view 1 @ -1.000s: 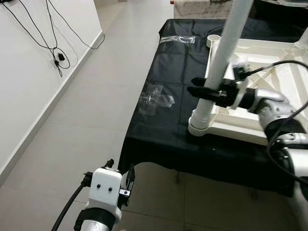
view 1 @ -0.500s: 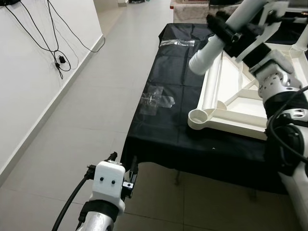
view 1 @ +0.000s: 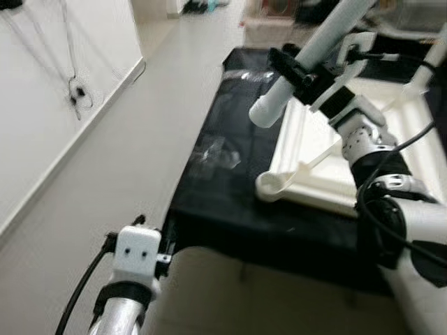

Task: Building children table

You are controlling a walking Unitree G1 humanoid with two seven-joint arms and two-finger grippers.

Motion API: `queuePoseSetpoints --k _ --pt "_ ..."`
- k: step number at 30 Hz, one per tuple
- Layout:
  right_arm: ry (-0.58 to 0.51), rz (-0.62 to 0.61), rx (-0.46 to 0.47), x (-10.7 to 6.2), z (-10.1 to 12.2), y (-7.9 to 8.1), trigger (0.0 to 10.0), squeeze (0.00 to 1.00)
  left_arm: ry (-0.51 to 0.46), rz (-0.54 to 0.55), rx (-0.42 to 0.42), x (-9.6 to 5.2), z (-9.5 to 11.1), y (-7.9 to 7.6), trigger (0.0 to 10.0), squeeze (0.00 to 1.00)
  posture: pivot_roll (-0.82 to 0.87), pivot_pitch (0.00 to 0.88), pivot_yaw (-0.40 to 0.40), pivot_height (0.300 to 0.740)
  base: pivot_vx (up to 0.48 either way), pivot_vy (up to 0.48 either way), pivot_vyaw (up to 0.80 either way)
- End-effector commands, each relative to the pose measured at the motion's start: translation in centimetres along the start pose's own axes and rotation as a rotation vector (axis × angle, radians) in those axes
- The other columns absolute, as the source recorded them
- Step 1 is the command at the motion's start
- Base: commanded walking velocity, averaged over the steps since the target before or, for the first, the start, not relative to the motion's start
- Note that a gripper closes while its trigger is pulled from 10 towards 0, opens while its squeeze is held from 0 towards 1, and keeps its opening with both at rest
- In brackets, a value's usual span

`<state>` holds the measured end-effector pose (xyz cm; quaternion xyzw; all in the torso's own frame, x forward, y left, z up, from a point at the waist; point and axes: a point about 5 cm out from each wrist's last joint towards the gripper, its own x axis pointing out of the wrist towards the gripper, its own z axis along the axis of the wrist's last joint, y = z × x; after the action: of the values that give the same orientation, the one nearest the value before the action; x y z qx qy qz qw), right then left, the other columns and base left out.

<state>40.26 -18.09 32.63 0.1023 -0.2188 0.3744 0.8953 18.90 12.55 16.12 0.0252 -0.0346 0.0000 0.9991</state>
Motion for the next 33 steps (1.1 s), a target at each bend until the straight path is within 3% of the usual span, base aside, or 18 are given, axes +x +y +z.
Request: queuePoseSetpoints --k 1,10,12,14,17,22,26,33 --pt "-0.008 0.006 -0.018 0.2 0.1 0.2 10.0 0.00 0.020 0.013 -0.019 0.1 -0.4 0.1 10.0 0.00 0.01 0.120 0.033 0.740 0.000 0.000 0.00" --pt "0.014 0.107 0.007 0.6 -0.7 1.2 10.0 0.00 0.026 0.046 -0.010 0.1 -0.7 0.5 10.0 0.00 0.01 0.125 0.022 0.740 0.000 0.000 0.00" --pt "0.033 0.176 0.026 0.5 -0.9 1.6 10.0 0.00 0.028 0.047 -0.007 0.1 -0.7 0.5 10.0 0.00 0.01 0.127 0.024 0.740 0.000 0.000 0.00" --pt "0.087 0.322 0.069 0.1 -1.8 2.4 10.0 0.00 0.032 0.045 -0.007 -0.1 -0.8 0.5 10.0 0.00 0.01 0.131 0.022 0.740 0.000 0.000 0.00" --pt "0.157 0.397 0.088 -0.6 -2.7 2.7 10.0 0.00 0.038 0.029 -0.013 -0.3 -0.9 0.2 10.0 0.00 0.01 0.139 0.024 0.740 0.000 0.000 0.00" --pt "0.214 0.435 0.078 -1.1 -3.4 2.9 10.0 0.00 0.045 0.013 -0.019 -0.5 -1.0 0.0 10.0 0.00 0.01 0.142 0.023 0.740 0.000 0.000 0.00" --pt "0.319 0.505 0.034 -1.2 -6.5 4.6 10.0 0.00 0.060 -0.023 -0.028 -1.2 -1.2 -0.7 10.0 0.00 0.01 0.167 0.024 0.740 0.000 0.000 0.00" --pt "0.336 0.574 0.043 -1.0 -7.4 5.6 10.0 0.00 0.067 -0.030 -0.038 -1.8 -1.0 -1.0 10.0 0.00 0.01 0.192 0.016 0.740 0.000 0.000 0.00"
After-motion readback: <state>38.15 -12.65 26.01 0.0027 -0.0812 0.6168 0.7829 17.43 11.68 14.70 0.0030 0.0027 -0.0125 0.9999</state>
